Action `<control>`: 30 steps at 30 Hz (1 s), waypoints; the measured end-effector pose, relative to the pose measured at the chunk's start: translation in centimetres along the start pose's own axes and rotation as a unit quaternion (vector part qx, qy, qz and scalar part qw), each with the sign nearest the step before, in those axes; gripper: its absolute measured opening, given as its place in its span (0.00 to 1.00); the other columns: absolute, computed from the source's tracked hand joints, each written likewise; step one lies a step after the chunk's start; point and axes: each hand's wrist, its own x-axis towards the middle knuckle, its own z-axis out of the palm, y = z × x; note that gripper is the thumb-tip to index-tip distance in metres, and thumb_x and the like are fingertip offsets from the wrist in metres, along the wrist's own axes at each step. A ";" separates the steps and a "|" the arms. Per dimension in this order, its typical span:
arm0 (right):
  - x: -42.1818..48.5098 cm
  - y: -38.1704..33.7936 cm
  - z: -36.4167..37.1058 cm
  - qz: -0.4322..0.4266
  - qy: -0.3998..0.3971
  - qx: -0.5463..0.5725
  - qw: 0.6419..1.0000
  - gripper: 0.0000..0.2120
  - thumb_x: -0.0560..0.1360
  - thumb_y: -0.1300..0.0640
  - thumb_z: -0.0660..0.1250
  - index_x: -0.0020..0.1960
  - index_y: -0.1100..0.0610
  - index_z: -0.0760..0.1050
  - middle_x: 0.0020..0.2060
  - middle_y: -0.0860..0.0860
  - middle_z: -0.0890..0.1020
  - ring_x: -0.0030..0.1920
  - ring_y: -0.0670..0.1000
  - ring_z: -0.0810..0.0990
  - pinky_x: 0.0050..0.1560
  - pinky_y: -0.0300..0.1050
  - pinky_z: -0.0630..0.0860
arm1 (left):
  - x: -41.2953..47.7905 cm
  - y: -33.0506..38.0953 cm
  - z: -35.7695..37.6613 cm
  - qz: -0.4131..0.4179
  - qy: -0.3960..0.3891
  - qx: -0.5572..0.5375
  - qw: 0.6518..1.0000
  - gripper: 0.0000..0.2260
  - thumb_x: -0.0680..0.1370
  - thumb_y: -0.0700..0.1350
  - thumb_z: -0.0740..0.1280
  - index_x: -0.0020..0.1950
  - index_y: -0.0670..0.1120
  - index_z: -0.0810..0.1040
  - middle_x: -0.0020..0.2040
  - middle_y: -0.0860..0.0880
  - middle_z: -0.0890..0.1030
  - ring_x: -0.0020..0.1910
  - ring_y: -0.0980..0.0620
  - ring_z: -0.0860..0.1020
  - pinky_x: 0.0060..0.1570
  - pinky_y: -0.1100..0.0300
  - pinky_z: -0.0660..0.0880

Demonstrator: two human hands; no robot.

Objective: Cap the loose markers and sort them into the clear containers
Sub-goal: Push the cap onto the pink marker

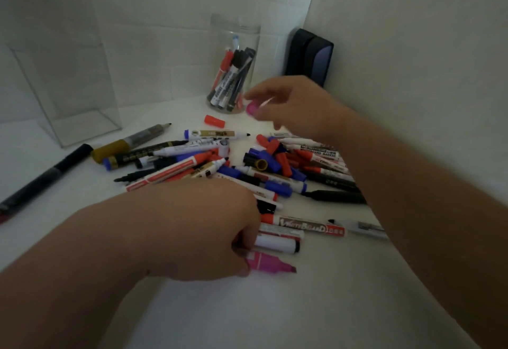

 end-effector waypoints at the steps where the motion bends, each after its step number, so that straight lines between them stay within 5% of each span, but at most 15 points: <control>1: -0.9 0.3 -0.7 0.029 0.017 0.122 0.992 0.11 0.78 0.58 0.68 0.59 0.51 0.82 0.51 0.47 0.85 0.47 0.43 0.83 0.45 0.39 0.79 | 0.5 0.3 -0.8 0.004 0.067 -0.001 0.998 0.15 0.66 0.74 0.65 0.48 0.70 0.76 0.50 0.69 0.72 0.51 0.68 0.73 0.52 0.72 0.71; 4: -3.8 1.1 -2.2 0.095 -0.026 0.419 0.903 0.12 0.82 0.58 0.61 0.61 0.60 0.79 0.53 0.56 0.83 0.48 0.54 0.82 0.42 0.45 0.79 | 0.9 1.4 -1.5 -0.018 0.120 -0.028 0.992 0.14 0.68 0.74 0.61 0.47 0.70 0.72 0.51 0.68 0.71 0.48 0.64 0.75 0.48 0.62 0.77; 9: -6.7 1.3 -3.4 0.070 -0.009 0.531 0.844 0.12 0.78 0.51 0.62 0.52 0.59 0.75 0.41 0.55 0.82 0.35 0.50 0.77 0.28 0.39 0.72 | 1.0 3.2 -2.3 -0.034 0.283 -0.182 0.941 0.12 0.72 0.67 0.60 0.49 0.64 0.73 0.48 0.61 0.78 0.46 0.60 0.78 0.41 0.63 0.75; 14: -8.0 2.2 -3.7 0.042 0.075 0.527 0.845 0.19 0.81 0.51 0.62 0.32 0.53 0.71 0.27 0.49 0.65 0.26 0.45 0.57 0.19 0.34 0.56 | 1.7 3.5 -1.9 -0.107 0.384 -0.254 0.881 0.16 0.71 0.65 0.55 0.56 0.66 0.70 0.44 0.60 0.80 0.40 0.56 0.80 0.39 0.55 0.78; 19: -8.2 2.3 -2.5 -0.006 0.059 0.458 0.887 0.11 0.75 0.56 0.63 0.44 0.64 0.78 0.27 0.55 0.76 0.21 0.49 0.70 0.17 0.34 0.63 | 2.8 3.2 -1.4 -0.170 0.414 -0.210 0.869 0.12 0.75 0.64 0.56 0.57 0.69 0.70 0.50 0.68 0.75 0.46 0.64 0.75 0.36 0.65 0.70; 23: -7.7 3.2 -1.6 -0.019 0.067 0.462 0.884 0.05 0.75 0.61 0.63 0.43 0.60 0.78 0.30 0.58 0.79 0.23 0.53 0.73 0.20 0.36 0.67 | 4.8 2.8 -0.3 -0.197 0.431 -0.179 0.862 0.12 0.78 0.61 0.60 0.60 0.67 0.72 0.44 0.66 0.77 0.48 0.68 0.75 0.42 0.70 0.67; 30: -7.6 3.9 -2.2 -0.035 0.127 0.435 0.891 0.06 0.72 0.62 0.63 0.40 0.58 0.79 0.30 0.59 0.79 0.22 0.54 0.71 0.20 0.37 0.65 | 5.6 2.6 -0.2 -0.177 0.450 -0.121 0.867 0.17 0.81 0.59 0.59 0.67 0.58 0.77 0.52 0.59 0.81 0.50 0.59 0.77 0.53 0.56 0.75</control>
